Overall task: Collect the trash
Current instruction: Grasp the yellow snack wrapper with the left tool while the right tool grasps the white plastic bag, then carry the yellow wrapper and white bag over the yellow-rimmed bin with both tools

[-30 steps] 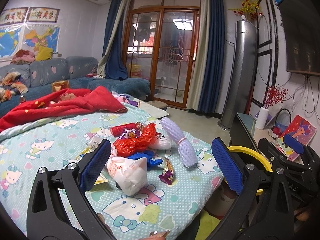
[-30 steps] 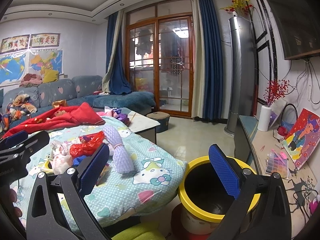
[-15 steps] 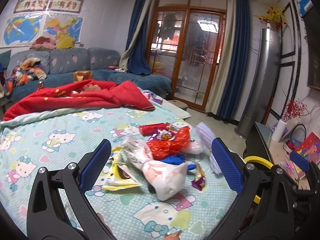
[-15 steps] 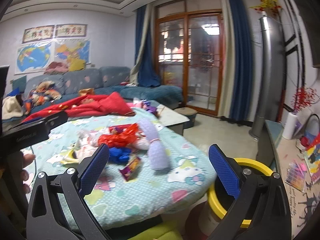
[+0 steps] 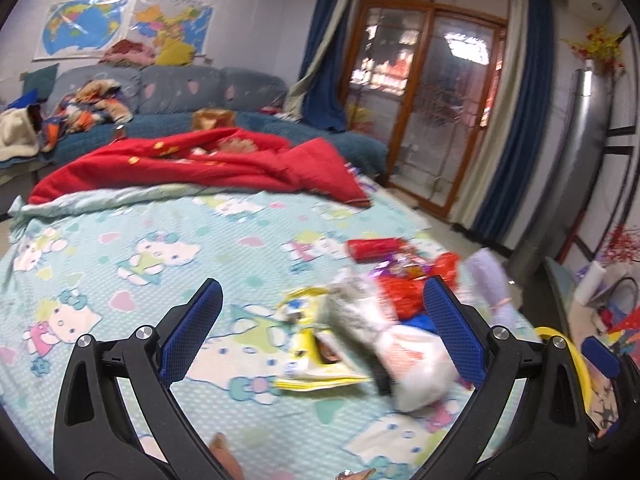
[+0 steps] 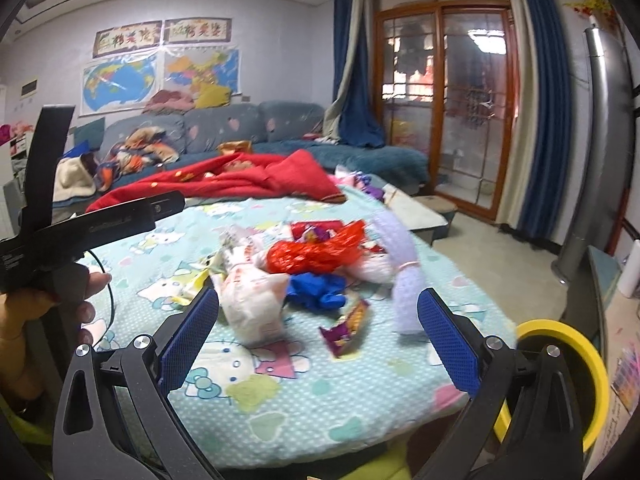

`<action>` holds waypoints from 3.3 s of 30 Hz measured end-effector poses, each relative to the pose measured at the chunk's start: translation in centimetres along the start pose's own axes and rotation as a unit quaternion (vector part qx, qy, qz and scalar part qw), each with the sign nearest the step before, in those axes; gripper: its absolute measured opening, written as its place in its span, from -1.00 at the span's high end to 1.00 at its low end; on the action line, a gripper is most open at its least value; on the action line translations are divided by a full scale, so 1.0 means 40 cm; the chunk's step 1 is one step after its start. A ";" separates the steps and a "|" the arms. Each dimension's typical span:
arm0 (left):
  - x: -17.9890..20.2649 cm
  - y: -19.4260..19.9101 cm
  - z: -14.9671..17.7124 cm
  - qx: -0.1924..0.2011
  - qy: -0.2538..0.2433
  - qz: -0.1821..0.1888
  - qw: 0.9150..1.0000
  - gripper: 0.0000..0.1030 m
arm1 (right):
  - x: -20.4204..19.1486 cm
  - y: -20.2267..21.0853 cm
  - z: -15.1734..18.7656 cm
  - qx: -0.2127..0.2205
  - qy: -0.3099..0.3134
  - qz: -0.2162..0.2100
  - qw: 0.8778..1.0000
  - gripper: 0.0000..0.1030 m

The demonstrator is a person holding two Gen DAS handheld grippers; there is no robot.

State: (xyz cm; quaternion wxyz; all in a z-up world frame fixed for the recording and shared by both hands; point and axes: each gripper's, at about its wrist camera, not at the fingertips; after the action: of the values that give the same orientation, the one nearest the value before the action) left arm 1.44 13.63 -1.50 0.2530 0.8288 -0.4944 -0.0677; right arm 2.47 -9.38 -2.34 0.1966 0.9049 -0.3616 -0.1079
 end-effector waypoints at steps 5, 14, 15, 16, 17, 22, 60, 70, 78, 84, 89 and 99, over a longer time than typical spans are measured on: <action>-0.049 -0.064 0.005 -0.037 0.003 -0.025 0.999 -0.79 | -0.008 -0.050 0.002 -0.018 0.004 -0.039 0.999 -0.88; -0.092 -0.144 0.031 -0.095 0.007 -0.009 0.995 -0.54 | -0.015 -0.179 0.007 -0.082 -0.007 -0.081 0.993 -0.66; -0.095 -0.153 0.036 -0.101 0.008 -0.005 0.995 -0.47 | -0.016 -0.189 0.010 -0.087 -0.006 -0.085 0.993 -0.62; -0.094 -0.160 0.039 -0.107 0.011 0.000 0.994 -0.41 | -0.016 -0.199 0.012 -0.092 -0.005 -0.088 0.992 -0.58; -0.095 -0.170 0.044 -0.117 0.017 0.011 0.993 -0.38 | -0.020 -0.207 0.013 -0.095 -0.003 -0.091 0.991 -0.53; -0.087 -0.197 0.067 -0.149 0.029 0.051 0.987 -0.21 | -0.015 -0.229 0.020 -0.104 -0.013 -0.104 0.989 -0.27; 0.003 -0.091 0.068 -0.130 0.006 0.154 0.979 0.72 | 0.108 -0.070 -0.023 -0.027 -0.050 -0.115 0.992 0.28; 0.110 -0.020 0.049 -0.112 -0.037 0.201 0.973 0.72 | 0.197 0.013 -0.024 0.004 -0.077 -0.064 0.995 0.28; 0.209 0.001 0.054 -0.109 -0.077 0.235 0.963 0.72 | 0.273 0.090 -0.009 0.018 -0.100 -0.015 0.995 0.28; 0.290 0.015 0.065 -0.111 -0.106 0.262 0.953 0.72 | 0.333 0.150 0.018 0.022 -0.126 0.033 0.991 0.28; 0.352 0.029 0.071 -0.108 -0.128 0.285 0.944 0.72 | 0.381 0.198 0.047 0.027 -0.149 0.072 0.986 0.28; 0.470 0.049 0.108 -0.109 -0.168 0.319 0.926 0.72 | 0.482 0.297 0.127 0.036 -0.199 0.147 0.968 0.28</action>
State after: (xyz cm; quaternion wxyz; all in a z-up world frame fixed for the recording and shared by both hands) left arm 7.79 -4.70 -1.68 0.2636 0.5712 -0.7573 -0.1753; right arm 7.27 -32.07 -2.76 0.1015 0.8088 -0.5262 -0.2421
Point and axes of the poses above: each gripper's, at about its wrist camera, not at the fingertips, and y roughly against the way its jaws point, x to its right, z to its underside, and after that the axes turned 9 degrees about -z, right-handed
